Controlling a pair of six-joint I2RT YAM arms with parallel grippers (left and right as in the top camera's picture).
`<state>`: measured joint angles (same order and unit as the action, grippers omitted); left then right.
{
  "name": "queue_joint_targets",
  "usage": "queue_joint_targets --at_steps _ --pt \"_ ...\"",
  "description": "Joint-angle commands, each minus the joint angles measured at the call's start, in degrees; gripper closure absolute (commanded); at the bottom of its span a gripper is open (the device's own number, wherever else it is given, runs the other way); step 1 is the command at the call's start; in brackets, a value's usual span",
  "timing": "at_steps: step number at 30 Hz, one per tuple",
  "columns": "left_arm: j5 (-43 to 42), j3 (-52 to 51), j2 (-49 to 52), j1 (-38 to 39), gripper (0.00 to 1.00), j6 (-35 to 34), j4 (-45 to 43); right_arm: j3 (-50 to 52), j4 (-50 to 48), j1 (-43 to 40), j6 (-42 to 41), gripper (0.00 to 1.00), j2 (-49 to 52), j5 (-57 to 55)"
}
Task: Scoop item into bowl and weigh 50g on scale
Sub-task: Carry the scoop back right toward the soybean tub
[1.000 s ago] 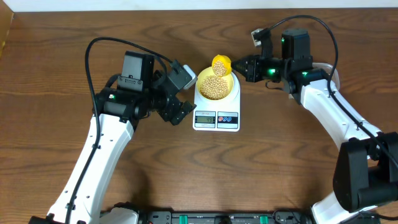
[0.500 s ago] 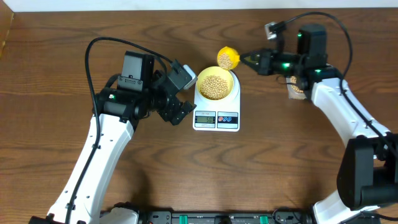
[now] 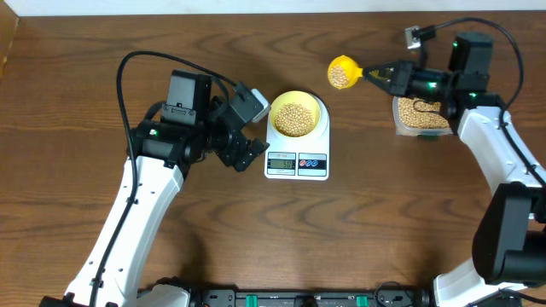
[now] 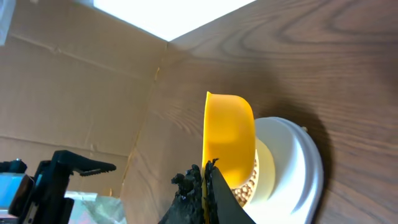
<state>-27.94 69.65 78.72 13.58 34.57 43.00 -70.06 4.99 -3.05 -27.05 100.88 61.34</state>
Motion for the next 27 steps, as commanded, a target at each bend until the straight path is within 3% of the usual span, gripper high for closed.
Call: queue_joint_targets --at_steps 1,16,23,27 --pt "0.3 -1.0 -0.4 -0.3 0.12 0.6 -0.2 -0.4 1.3 -2.6 -0.8 0.99 -0.2 2.1" --pt "0.3 -1.0 -0.4 -0.3 0.12 0.6 -0.2 -0.4 9.2 -14.4 1.1 0.99 -0.4 1.6" --pt "0.3 -1.0 -0.4 -0.3 0.12 0.6 -0.2 -0.4 14.9 -19.6 6.4 0.99 -3.2 0.9" --pt "0.3 -1.0 -0.4 -0.3 0.12 0.6 -0.2 -0.4 22.8 -22.3 11.8 0.98 -6.6 -6.1"
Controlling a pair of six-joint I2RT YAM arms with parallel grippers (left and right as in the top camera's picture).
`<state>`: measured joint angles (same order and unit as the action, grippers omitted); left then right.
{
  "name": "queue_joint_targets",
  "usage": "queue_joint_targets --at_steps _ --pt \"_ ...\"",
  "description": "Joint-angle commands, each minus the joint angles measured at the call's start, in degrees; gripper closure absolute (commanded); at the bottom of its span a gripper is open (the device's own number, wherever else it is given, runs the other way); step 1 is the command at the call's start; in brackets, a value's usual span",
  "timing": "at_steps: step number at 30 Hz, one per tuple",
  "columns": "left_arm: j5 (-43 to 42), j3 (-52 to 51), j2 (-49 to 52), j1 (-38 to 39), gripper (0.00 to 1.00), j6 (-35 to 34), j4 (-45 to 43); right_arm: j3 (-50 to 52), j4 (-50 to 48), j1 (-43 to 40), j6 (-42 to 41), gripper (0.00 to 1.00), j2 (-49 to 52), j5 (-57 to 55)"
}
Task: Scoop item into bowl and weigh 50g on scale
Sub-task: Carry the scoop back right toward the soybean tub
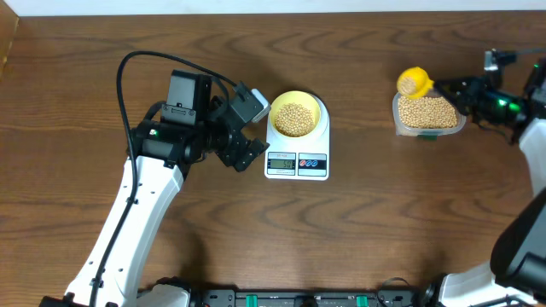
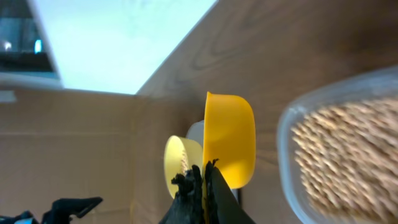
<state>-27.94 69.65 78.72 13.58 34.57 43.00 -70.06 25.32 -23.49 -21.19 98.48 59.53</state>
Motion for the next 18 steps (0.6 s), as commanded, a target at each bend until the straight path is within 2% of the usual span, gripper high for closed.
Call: queue_joint_targets --at_steps 1,6,14,18 --pt "0.3 -1.0 -0.4 -0.3 0.12 0.6 -0.2 -0.4 4.4 -2.3 7.5 0.98 -5.1 -6.5" --pt "0.3 -1.0 -0.4 -0.3 0.12 0.6 -0.2 -0.4 10.1 -2.9 14.0 0.98 -10.3 -14.9" --pt "0.3 -1.0 -0.4 -0.3 0.12 0.6 -0.2 -0.4 10.3 -2.8 17.7 0.99 -15.3 -25.0" --pt "0.3 -1.0 -0.4 -0.3 0.12 0.6 -0.2 -0.3 10.3 -2.4 21.3 0.99 -15.2 -25.8"
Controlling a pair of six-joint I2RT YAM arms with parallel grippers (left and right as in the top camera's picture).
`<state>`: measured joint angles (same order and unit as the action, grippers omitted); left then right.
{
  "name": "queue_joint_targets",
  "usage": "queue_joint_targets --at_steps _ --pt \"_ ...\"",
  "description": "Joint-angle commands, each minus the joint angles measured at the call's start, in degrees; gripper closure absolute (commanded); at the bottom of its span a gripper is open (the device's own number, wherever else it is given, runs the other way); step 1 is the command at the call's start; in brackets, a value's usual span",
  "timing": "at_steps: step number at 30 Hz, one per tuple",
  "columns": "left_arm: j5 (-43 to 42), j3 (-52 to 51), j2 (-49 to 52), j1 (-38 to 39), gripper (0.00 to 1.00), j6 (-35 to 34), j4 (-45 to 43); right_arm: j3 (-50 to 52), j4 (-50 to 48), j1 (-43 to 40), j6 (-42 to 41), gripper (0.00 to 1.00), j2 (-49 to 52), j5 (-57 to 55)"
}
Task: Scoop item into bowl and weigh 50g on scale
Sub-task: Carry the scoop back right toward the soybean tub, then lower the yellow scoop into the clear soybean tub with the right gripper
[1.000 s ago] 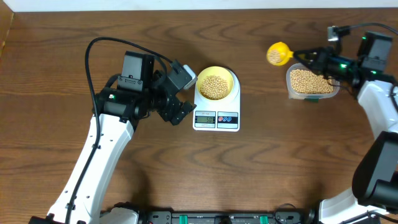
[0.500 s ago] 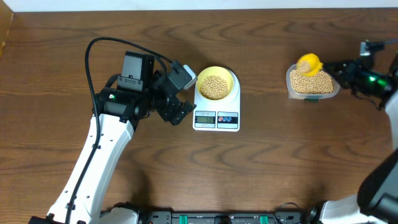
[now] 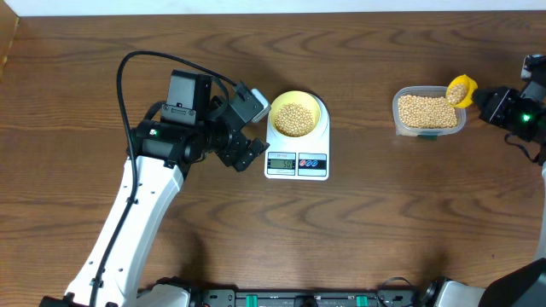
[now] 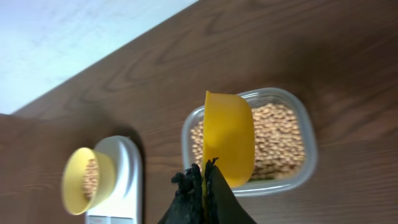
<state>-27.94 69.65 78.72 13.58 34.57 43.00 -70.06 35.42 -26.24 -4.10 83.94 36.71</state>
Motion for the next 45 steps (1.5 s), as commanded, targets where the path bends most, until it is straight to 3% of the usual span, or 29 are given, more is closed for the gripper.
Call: queue_joint_targets --at_steps 1,15,34,45 --pt "0.3 -1.0 -0.4 -0.3 0.12 0.6 -0.2 -0.3 0.2 0.5 5.3 0.99 -0.7 -3.4" --pt "0.3 -1.0 -0.4 -0.3 0.12 0.6 -0.2 -0.3 0.2 7.3 16.2 0.99 -0.7 -16.5" --pt "0.3 -1.0 -0.4 -0.3 0.12 0.6 -0.2 -0.3 0.2 15.8 20.0 0.99 -0.7 -30.9" --pt "0.3 -1.0 -0.4 -0.3 0.11 0.6 -0.2 -0.3 1.7 16.1 20.0 0.99 -0.7 -32.3"
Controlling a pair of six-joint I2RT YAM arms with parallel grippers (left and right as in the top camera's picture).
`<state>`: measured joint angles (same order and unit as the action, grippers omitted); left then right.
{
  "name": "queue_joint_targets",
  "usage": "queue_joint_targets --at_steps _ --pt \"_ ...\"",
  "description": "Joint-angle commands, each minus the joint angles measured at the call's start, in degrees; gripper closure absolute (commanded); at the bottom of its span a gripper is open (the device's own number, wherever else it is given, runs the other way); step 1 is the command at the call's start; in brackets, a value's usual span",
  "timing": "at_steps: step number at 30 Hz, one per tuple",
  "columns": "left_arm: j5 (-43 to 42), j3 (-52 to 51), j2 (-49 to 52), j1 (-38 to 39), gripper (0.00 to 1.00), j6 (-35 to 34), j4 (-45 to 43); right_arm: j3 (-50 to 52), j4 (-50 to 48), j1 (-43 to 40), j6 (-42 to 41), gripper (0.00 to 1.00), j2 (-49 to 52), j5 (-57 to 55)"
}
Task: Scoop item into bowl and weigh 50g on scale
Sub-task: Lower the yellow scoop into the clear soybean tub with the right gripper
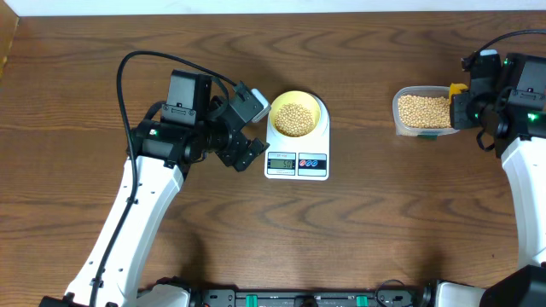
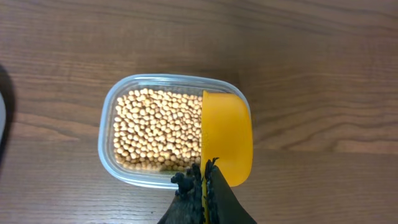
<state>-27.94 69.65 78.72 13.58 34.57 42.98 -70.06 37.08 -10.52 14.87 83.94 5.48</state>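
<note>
A yellow bowl [image 1: 296, 115] of soybeans sits on the white scale [image 1: 297, 159], whose display is lit. Further right stands the clear container [image 2: 168, 130] of soybeans, also visible from overhead as the container [image 1: 424, 111]. My right gripper [image 2: 204, 171] is shut on the handle of the yellow scoop [image 2: 227, 137]. The scoop is turned on its side over the container's right end, so its inside is hidden. From overhead only a bit of the scoop [image 1: 458, 88] shows beside the right gripper [image 1: 461, 102]. My left gripper [image 1: 246, 152] hovers just left of the scale, and I cannot make out its jaws.
A black cable loops from the left arm [image 1: 162, 145] across the back left of the brown wooden table [image 1: 384, 230]. The right arm [image 1: 520, 162] runs down the table's right edge. A cardboard wall stands at the far left corner.
The right wrist has swung over the container's right end and now looks straight down. The scoop has moved in from the container's back right corner to above its right rim. The left arm has not moved.
The scoop, holding beans, was first just right of the bowl on the scale. Then it was at the container's back left corner, then at its back right corner. Now it is on its side over the container's right end.
</note>
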Motion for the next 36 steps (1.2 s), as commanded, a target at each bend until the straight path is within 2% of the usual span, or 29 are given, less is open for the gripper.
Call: queue_joint_targets --at_steps 1,10,13,22,30,36 --pt "0.3 -1.0 -0.4 -0.3 0.12 0.6 -0.2 -0.3 0.1 0.3 1.0 0.99 -0.7 -1.2" --pt "0.3 -1.0 -0.4 -0.3 0.12 0.6 -0.2 -0.3 1.4 0.5 -0.1 0.99 -0.7 -3.8" --pt "0.3 -1.0 -0.4 -0.3 0.12 0.6 -0.2 -0.3 3.0 0.5 -4.7 0.98 -0.7 -3.8" --pt "0.3 -1.0 -0.4 -0.3 0.12 0.6 -0.2 0.0 3.2 0.5 -32.3 0.99 -0.1 -3.8" --pt "0.3 -1.0 -0.4 -0.3 0.12 0.6 -0.2 4.9 -6.5 0.5 -46.4 0.99 0.1 -3.8" --pt "0.3 -1.0 -0.4 -0.3 0.12 0.6 -0.2 10.8 -11.8 0.5 -52.2 0.99 0.1 -2.9"
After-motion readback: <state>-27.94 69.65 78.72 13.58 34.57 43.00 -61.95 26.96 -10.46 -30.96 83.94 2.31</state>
